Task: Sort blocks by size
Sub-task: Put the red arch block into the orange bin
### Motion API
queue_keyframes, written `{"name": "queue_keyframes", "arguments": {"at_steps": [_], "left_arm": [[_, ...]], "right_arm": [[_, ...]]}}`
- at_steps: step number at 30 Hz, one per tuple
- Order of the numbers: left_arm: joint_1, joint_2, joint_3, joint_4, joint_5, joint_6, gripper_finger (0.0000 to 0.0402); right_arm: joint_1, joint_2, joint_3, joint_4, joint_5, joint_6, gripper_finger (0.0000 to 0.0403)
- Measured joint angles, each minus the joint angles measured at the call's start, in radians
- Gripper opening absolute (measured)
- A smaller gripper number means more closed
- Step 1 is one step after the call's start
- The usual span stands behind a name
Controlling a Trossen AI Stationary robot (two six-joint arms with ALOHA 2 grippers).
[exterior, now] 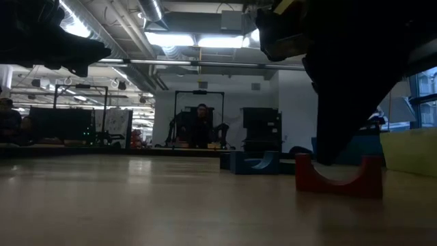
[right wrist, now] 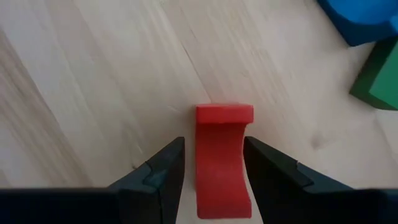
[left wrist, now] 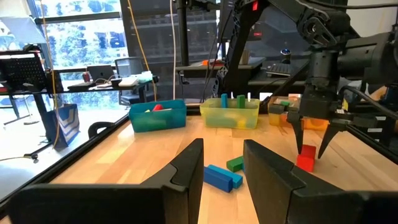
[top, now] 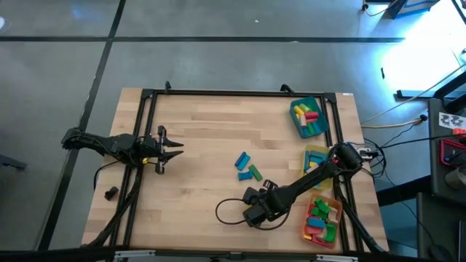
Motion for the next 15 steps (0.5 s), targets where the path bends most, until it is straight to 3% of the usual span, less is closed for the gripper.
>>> {"name": "queue_keyframes", "arguments": {"at_steps": [15], "left_arm": [[0.000, 0.000, 0.000, 0.000, 0.000, 0.000, 0.0100]], "right_arm": [[0.000, -0.002, -0.107, 0.140, -0.024, 0.000, 0.0166]]}}
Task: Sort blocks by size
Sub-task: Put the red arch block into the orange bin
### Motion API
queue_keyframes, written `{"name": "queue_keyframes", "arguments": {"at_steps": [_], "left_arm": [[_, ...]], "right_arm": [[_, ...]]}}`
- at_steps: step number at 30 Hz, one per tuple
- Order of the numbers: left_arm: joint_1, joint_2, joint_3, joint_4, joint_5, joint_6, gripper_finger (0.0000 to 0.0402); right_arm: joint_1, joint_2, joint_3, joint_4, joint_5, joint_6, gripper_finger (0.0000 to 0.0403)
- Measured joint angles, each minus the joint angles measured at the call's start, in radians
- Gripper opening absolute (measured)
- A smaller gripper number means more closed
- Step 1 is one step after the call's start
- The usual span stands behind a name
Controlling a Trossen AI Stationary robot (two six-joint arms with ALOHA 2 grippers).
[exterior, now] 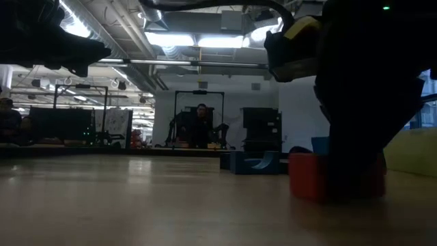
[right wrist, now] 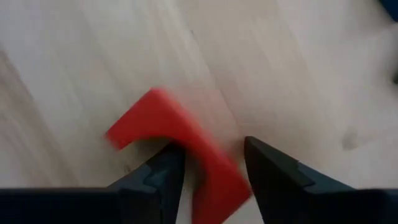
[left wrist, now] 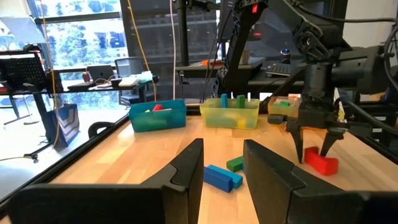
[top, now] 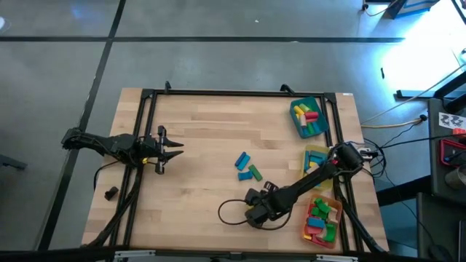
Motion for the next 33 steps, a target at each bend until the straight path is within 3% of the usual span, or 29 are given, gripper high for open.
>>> {"name": "queue_keyframes", "arguments": {"at_steps": [10, 16, 18, 26, 33], "left_arm": [[0.000, 0.000, 0.000, 0.000, 0.000, 0.000, 0.0100], [0.000, 0.000, 0.000, 0.000, 0.000, 0.000, 0.0100], [0.000, 0.000, 0.000, 0.000, 0.000, 0.000, 0.0100], [0.000, 0.000, 0.000, 0.000, 0.000, 0.000, 0.0100], [0.000, 0.000, 0.000, 0.000, 0.000, 0.000, 0.0100]], "right_arm": [[0.000, -0.004, -0.026, 0.041, -0.009, -0.005, 0.0162], [0.000, -0.005, -0.027, 0.039, -0.012, -0.010, 0.0093], [0.000, -0.004, -0.021, 0.040, -0.021, -0.021, 0.0093], [0.002, 0.001, 0.106, -0.154, -0.081, -0.046, 0.0093], [0.077, -0.003, 0.259, -0.402, -0.177, -0.029, 0.0093]]}}
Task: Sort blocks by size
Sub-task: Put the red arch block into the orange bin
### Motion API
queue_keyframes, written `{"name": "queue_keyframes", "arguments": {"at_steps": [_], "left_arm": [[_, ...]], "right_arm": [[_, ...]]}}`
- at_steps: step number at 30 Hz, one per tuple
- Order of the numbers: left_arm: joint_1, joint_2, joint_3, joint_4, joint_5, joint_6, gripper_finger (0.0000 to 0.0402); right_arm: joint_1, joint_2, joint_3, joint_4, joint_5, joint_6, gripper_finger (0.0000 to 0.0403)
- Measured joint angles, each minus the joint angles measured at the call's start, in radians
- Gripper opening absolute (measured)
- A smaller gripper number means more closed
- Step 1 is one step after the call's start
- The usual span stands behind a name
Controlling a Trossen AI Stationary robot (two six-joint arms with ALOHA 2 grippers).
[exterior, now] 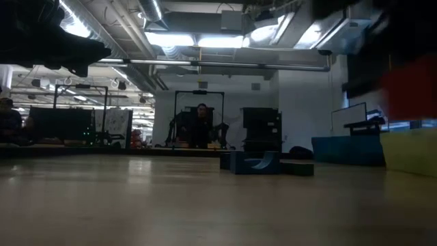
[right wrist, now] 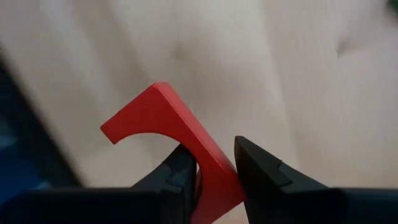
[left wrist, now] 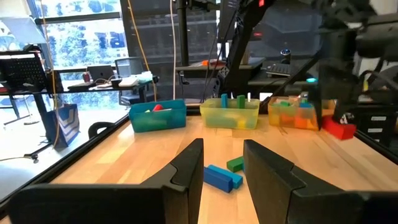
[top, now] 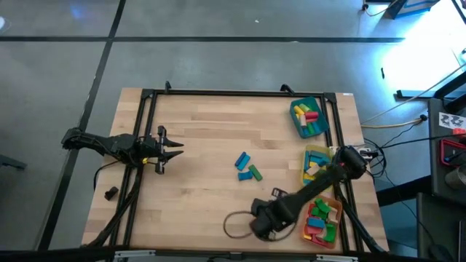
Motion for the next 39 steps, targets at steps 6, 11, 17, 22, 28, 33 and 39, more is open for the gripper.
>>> {"name": "queue_keyframes", "arguments": {"at_steps": [6, 11, 17, 22, 28, 33, 39], "left_arm": [[0.000, 0.000, 0.000, 0.000, 0.000, 0.000, 0.0100], [0.000, 0.000, 0.000, 0.000, 0.000, 0.000, 0.0100], [0.000, 0.000, 0.000, 0.000, 0.000, 0.000, 0.0100], [0.000, 0.000, 0.000, 0.000, 0.000, 0.000, 0.0100], [0.000, 0.000, 0.000, 0.000, 0.000, 0.000, 0.0100], [0.000, 0.000, 0.000, 0.000, 0.000, 0.000, 0.0100], [0.000, 0.000, 0.000, 0.000, 0.000, 0.000, 0.0100]], "right_arm": [[0.118, -0.001, 0.136, -0.207, -0.003, 0.075, 0.0093], [0.218, -0.002, 0.178, -0.391, 0.008, 0.175, 0.0093], [0.333, -0.002, 0.174, -0.457, -0.005, 0.304, 0.0093], [0.421, -0.003, 0.148, -0.470, -0.027, 0.380, 0.0093], [0.488, -0.002, 0.093, -0.469, -0.018, 0.496, 0.0093], [0.500, -0.002, 0.029, -0.469, 0.000, 0.527, 0.0110], [0.496, -0.002, -0.005, -0.470, -0.004, 0.523, 0.0187]]}}
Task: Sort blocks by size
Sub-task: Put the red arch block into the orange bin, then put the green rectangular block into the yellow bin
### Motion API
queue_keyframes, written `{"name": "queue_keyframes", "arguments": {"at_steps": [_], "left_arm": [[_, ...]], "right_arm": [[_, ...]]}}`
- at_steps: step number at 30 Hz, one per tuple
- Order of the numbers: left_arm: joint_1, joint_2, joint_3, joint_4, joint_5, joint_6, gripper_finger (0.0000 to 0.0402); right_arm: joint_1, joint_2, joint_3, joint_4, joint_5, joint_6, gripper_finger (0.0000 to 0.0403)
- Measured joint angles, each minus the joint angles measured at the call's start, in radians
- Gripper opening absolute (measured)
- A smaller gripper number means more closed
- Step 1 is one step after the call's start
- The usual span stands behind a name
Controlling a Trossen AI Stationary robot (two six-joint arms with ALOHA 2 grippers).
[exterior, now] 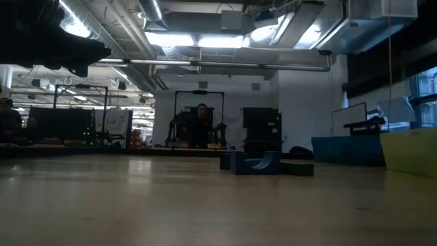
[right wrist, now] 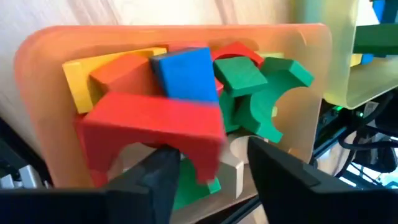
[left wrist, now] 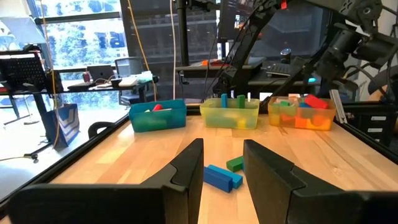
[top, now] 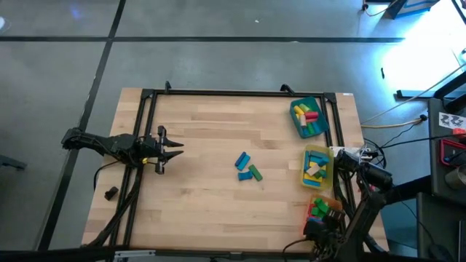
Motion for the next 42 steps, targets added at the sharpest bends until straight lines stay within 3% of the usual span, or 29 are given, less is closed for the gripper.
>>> {"name": "queue_keyframes", "arguments": {"at_steps": [4, 10, 22, 30, 36, 42], "left_arm": [[0.000, 0.000, 0.000, 0.000, 0.000, 0.000, 0.0100], [0.000, 0.000, 0.000, 0.000, 0.000, 0.000, 0.0100], [0.000, 0.000, 0.000, 0.000, 0.000, 0.000, 0.0100], [0.000, 0.000, 0.000, 0.000, 0.000, 0.000, 0.0100], [0.000, 0.000, 0.000, 0.000, 0.000, 0.000, 0.0100], [0.000, 0.000, 0.000, 0.000, 0.000, 0.000, 0.0100]], "right_arm": [[0.000, 0.000, 0.000, 0.000, -0.052, -0.005, 0.0216], [-0.006, 0.000, 0.024, -0.001, -0.136, -0.085, 0.0225], [-0.106, 0.000, 0.169, 0.000, 0.131, -0.329, 0.0227], [-0.249, 0.000, 0.185, 0.016, 0.433, -0.620, 0.0227], [-0.414, 0.000, 0.185, 0.142, 0.450, -0.863, 0.0227], [-0.592, 0.000, 0.185, 0.252, 0.408, -0.892, 0.0227]]}}
